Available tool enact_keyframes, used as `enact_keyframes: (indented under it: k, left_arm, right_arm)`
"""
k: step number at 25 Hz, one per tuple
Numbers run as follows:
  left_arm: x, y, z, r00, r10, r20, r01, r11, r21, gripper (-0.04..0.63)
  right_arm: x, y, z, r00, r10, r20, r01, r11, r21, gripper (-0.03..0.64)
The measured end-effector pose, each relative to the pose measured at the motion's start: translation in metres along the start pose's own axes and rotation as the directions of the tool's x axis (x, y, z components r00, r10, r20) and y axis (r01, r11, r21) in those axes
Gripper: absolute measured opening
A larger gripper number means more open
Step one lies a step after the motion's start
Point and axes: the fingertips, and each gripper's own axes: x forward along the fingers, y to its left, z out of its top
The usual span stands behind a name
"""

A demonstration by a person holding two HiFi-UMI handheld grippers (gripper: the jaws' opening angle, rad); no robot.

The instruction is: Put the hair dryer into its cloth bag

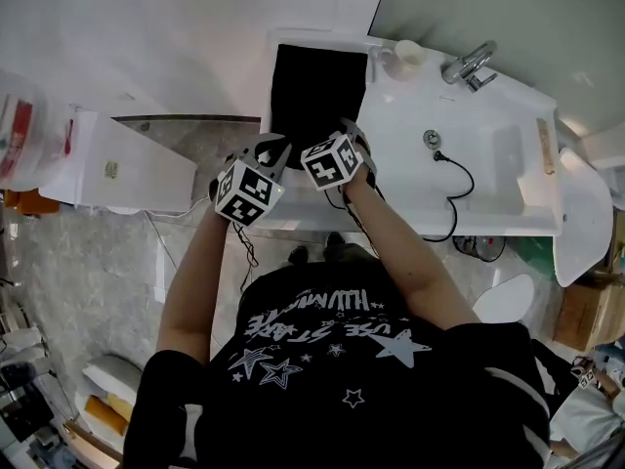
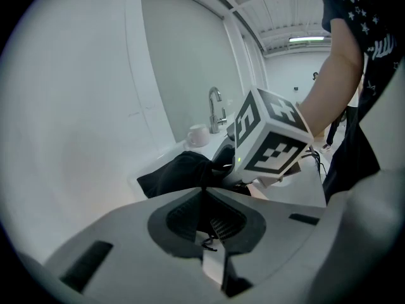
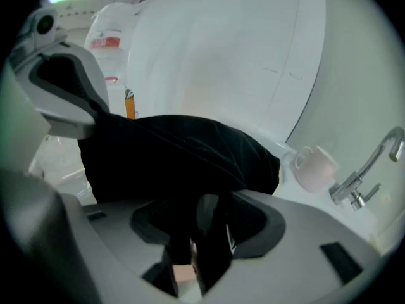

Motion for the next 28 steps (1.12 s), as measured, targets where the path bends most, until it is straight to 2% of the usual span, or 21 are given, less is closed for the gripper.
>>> enact_keyframes:
  k: [3,10,15,18,23,28]
  left_arm:
    - [-0.004,0.003,0.0,1.0,-0.008,0.016,0.008,1.0,0.009,0.026]
    - [-0.009,-0.005,-0.003,0.997,-0.036,0.066,0.033,0.998,0.049,0.042]
    - [-0.005,-0.026,0.001,0.988,-0.12,0.099,0.117,0.993,0.033,0.158]
    - [-0.006,-0.033,0.008,0.984,-0.126,0.122,0.125,0.992,0.018,0.204]
    - [-0.022,-0.044,0.021,0.982,-0.075,0.174,0.072,0.997,0.023,0.204]
    - [-0.039,-0.069,0.037,0.974,-0.115,0.193,0.114,0.993,0.019,0.179]
  right_arm:
    - [-0.015,0.0,0.001,0.999,0.011,0.032,-0.012,0.999,0.043,0.224]
    - [-0.065,-0.009,-0.011,0.995,-0.081,0.065,0.069,0.983,0.17,0.236]
    - [-0.103,-0.018,-0.026,0.983,-0.167,0.072,0.142,0.952,0.271,0.235]
    - [-0.128,-0.026,-0.033,0.972,-0.219,0.083,0.185,0.935,0.302,0.227]
    - [-0.167,-0.027,-0.049,0.961,-0.256,0.106,0.196,0.899,0.392,0.167]
    - [-0.203,-0.022,-0.069,0.954,-0.278,0.113,0.206,0.88,0.428,0.126]
